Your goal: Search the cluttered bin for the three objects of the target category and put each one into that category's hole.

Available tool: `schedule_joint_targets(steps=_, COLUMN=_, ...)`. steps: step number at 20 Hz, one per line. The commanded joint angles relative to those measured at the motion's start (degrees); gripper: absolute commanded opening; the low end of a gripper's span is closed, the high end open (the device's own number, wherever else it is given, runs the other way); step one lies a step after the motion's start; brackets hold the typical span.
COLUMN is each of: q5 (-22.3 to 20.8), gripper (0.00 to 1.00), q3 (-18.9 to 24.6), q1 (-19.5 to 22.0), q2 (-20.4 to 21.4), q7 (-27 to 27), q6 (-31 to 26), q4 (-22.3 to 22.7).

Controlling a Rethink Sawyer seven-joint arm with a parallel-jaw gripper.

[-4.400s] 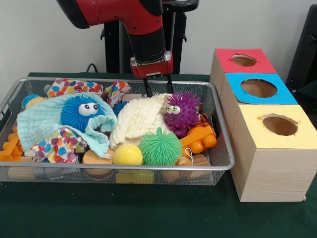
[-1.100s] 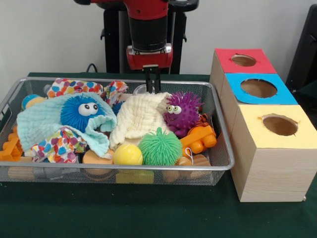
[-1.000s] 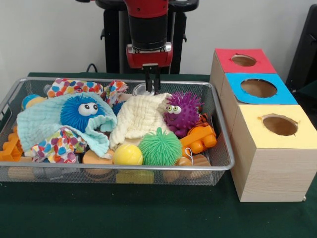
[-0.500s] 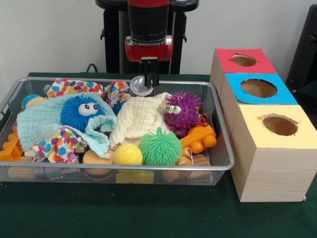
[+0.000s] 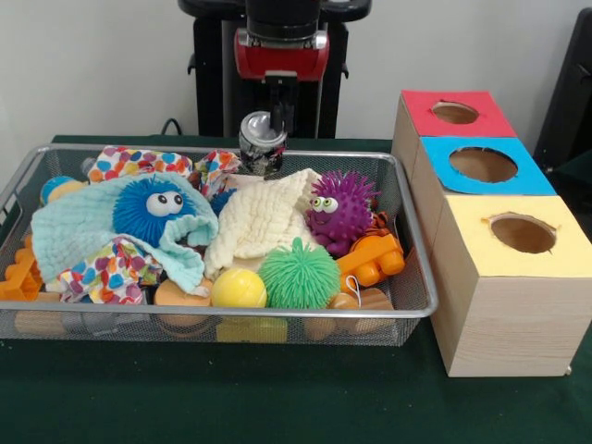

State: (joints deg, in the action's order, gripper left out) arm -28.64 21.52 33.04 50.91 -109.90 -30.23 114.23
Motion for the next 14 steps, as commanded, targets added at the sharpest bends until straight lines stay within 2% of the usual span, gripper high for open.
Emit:
schedule_joint_targets(steps=1, q5=3.6, gripper=0.0, q3=0.3, q1=-2.4, q2=7.7, q7=0.4, q6=-9.4, q4=3.0)
schedule_joint_targets(steps=5, q5=0.0, gripper=0.0, q3=-2.1, q1=-5.6, q2=9.6, q7=-1.1, q6=-9.2, q4=1.7)
schedule_joint_targets(steps=14, q5=2.1, gripper=0.0, q3=-3.4, q1=-8.2, q2=11.2, q7=-1.5, q6=-12.5, q4=0.4)
